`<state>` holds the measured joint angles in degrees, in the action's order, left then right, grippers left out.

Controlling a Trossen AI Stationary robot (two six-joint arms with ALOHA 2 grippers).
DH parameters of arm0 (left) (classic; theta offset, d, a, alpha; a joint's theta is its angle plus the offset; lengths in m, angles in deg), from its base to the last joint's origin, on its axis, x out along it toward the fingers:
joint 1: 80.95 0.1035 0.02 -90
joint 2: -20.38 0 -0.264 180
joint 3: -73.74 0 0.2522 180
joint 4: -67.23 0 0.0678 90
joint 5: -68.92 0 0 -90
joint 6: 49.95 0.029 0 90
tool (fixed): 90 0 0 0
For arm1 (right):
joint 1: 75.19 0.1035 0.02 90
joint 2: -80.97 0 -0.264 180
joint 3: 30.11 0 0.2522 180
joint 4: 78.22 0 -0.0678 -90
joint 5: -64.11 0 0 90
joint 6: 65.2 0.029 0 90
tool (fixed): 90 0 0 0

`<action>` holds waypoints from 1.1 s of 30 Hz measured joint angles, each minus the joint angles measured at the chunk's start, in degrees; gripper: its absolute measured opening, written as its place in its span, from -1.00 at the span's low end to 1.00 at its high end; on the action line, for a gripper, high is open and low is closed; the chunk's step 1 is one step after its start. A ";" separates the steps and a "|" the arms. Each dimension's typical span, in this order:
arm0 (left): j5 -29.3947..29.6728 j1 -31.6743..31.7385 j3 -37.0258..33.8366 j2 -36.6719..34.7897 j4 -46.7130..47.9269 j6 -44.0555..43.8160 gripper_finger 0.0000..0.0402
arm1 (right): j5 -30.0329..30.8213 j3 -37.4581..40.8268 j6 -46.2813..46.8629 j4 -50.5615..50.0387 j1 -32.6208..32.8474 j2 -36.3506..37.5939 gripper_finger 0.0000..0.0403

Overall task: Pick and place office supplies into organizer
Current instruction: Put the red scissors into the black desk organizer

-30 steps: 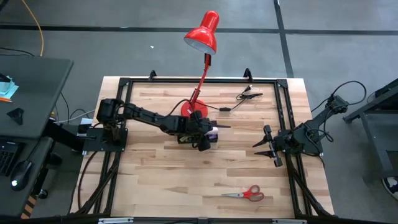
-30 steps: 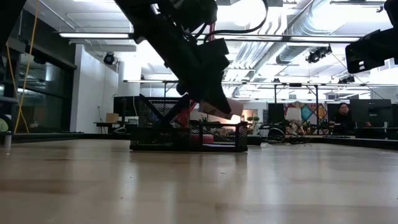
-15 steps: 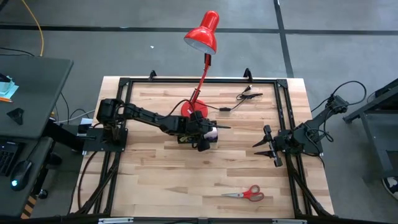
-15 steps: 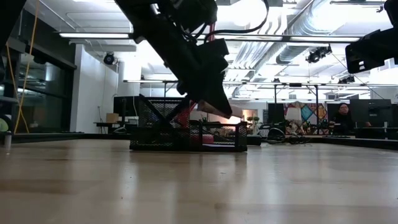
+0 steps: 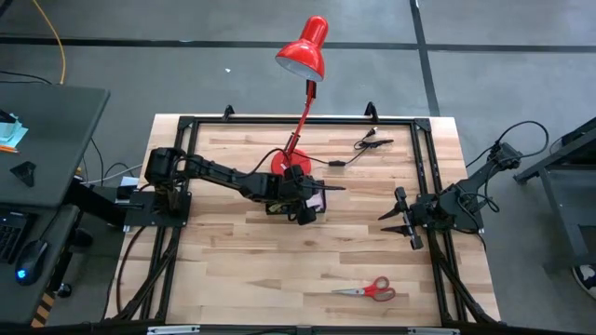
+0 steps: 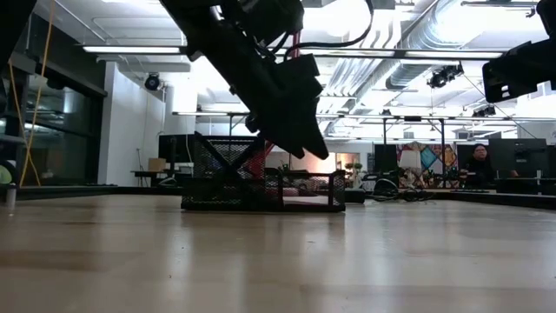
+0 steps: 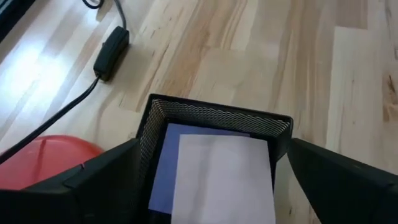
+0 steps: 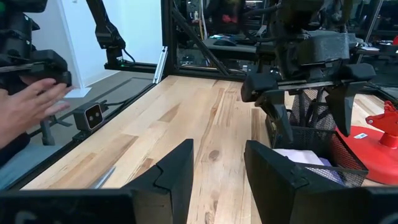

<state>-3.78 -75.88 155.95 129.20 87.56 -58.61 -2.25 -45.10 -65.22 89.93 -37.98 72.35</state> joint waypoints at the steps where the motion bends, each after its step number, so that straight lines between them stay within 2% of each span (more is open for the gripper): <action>1: -0.35 -0.54 -0.01 0.00 -0.11 -0.09 0.97 | 0.00 0.00 0.00 0.00 0.01 -0.01 -0.34; 6: -1.04 -4.29 -0.01 0.02 -1.31 0.94 0.98 | 0.01 0.00 0.00 0.00 0.00 -0.01 -0.34; 13: 0.94 -10.30 0.10 -0.21 -8.30 -1.68 0.92 | -0.01 0.00 0.00 0.00 0.02 0.01 -0.34; 16: 2.67 -12.66 0.08 -3.26 -6.07 0.51 0.92 | 0.00 0.00 -0.01 0.00 0.02 -0.01 -0.34; 19: 5.07 -14.48 -2.28 -9.59 -5.65 -0.59 0.92 | 0.00 0.00 0.00 0.00 0.01 0.00 -0.34; 24: 4.60 -17.49 -12.92 -22.41 -13.98 1.38 0.91 | -0.03 0.00 -0.01 0.00 0.00 -0.01 -0.34; 28: 0.11 -19.97 -27.43 -31.14 -25.74 3.57 0.90 | -0.02 0.00 0.01 0.00 0.00 0.01 -0.34; 33: 0.06 -20.17 -44.41 -37.39 -42.29 3.68 0.91 | -0.01 0.00 -0.01 0.00 0.00 0.04 -0.34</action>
<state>-3.73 -96.05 111.54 91.81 45.27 -54.92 -2.26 -45.10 -65.23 89.93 -37.98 72.39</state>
